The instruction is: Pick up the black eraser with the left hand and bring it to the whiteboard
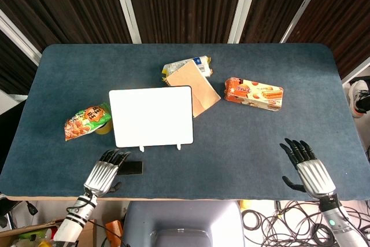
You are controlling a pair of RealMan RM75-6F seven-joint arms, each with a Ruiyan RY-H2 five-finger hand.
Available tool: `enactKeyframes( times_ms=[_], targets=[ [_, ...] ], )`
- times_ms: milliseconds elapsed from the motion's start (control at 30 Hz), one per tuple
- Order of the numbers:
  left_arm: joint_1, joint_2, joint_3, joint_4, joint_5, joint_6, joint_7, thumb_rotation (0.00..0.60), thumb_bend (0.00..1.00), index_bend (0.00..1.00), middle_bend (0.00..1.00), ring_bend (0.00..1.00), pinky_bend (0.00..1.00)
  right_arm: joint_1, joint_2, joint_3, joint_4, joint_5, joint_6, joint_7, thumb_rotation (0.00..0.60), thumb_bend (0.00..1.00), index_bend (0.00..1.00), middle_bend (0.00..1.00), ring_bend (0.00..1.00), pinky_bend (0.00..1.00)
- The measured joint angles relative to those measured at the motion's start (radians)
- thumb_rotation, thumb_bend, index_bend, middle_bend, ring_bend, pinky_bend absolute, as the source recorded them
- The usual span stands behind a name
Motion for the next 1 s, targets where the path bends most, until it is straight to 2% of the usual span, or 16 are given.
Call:
enactKeyframes(
  times_ms=[200,433,700,833,1000],
  targets=[
    [0.004,-0.06,-0.011,0.054,-0.048,-0.002,0.031,0.6,0.26,0.19,0.25,0.13,0.14,-0.006,0.022,0.006,-0.014,0.003,-0.012,0.01,0.6,0.21,0.0,0.0,0.0,0.0],
    [0.003,-0.105,-0.031,0.118,-0.049,0.007,0.028,0.6,0.27,0.32,0.36,0.2,0.15,-0.007,0.035,0.009,-0.03,0.014,-0.05,-0.004,0.6,0.21,0.0,0.0,0.0,0.0],
    [0.006,-0.125,-0.041,0.141,-0.039,0.023,0.023,0.6,0.28,0.43,0.47,0.28,0.16,-0.009,0.04,0.014,-0.036,0.02,-0.065,-0.011,0.6,0.21,0.0,0.0,0.0,0.0],
    [0.008,-0.142,-0.048,0.163,-0.023,0.038,0.005,0.6,0.3,0.56,0.6,0.36,0.19,-0.01,0.045,0.016,-0.044,0.022,-0.077,-0.014,0.6,0.21,0.0,0.0,0.0,0.0],
    [0.017,-0.174,-0.058,0.202,0.009,0.083,-0.014,0.6,0.43,0.73,0.79,0.5,0.27,-0.014,0.047,0.019,-0.046,0.024,-0.079,-0.017,0.6,0.21,0.0,0.0,0.0,0.0]
  ],
)
